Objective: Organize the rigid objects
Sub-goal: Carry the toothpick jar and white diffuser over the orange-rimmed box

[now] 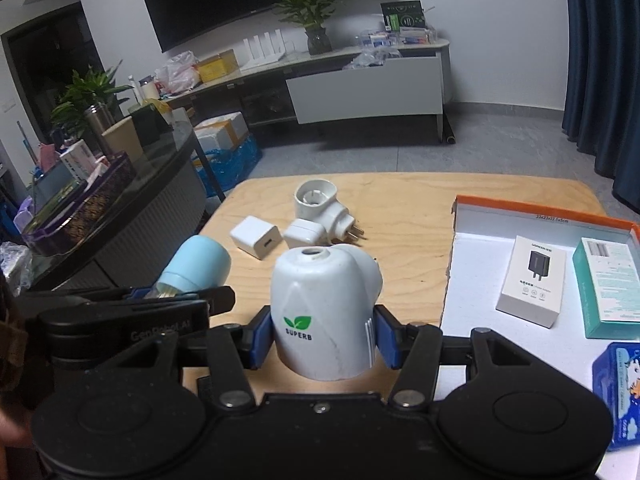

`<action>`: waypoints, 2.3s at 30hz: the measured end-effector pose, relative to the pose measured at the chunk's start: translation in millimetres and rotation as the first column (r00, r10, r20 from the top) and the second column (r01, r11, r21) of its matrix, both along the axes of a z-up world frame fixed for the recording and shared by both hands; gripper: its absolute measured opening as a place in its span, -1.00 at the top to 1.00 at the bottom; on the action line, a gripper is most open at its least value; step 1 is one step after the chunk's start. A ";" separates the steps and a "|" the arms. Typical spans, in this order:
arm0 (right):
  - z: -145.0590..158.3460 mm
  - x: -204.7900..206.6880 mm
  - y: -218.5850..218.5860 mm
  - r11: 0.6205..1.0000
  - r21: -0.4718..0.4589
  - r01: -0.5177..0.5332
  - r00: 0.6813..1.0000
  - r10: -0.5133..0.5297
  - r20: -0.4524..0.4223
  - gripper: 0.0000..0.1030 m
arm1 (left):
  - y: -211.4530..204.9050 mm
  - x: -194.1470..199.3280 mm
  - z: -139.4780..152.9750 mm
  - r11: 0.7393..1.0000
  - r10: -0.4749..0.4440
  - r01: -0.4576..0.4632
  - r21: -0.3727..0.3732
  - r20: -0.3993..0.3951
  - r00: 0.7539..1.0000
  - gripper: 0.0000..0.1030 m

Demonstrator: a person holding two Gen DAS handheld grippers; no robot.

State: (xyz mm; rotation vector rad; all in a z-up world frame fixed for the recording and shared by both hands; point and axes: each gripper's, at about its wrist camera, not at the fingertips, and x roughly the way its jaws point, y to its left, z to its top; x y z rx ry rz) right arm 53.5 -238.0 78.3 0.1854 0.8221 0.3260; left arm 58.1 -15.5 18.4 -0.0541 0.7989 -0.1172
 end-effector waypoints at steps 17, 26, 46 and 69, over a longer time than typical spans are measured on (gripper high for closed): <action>21.1 -38.2 -22.3 0.999 0.000 0.041 0.999 -0.041 0.036 -0.24 | -12.8 -37.1 17.6 1.000 -0.023 0.024 -0.019 0.053 0.998 0.07; 23.9 -46.6 -30.4 0.998 0.002 0.056 0.998 -0.056 0.040 -0.24 | -17.0 -45.0 18.7 0.999 -0.037 0.038 -0.021 0.066 0.997 0.07; 25.3 -48.0 -50.9 0.996 -0.006 0.090 0.995 -0.090 0.041 -0.24 | -29.9 -43.2 15.5 0.996 -0.083 0.084 -0.015 0.060 0.995 0.07; 22.0 -53.0 -78.1 0.988 -0.003 0.152 0.988 -0.151 0.038 -0.24 | -53.8 -45.8 14.0 0.990 -0.142 0.143 -0.003 0.053 0.988 0.07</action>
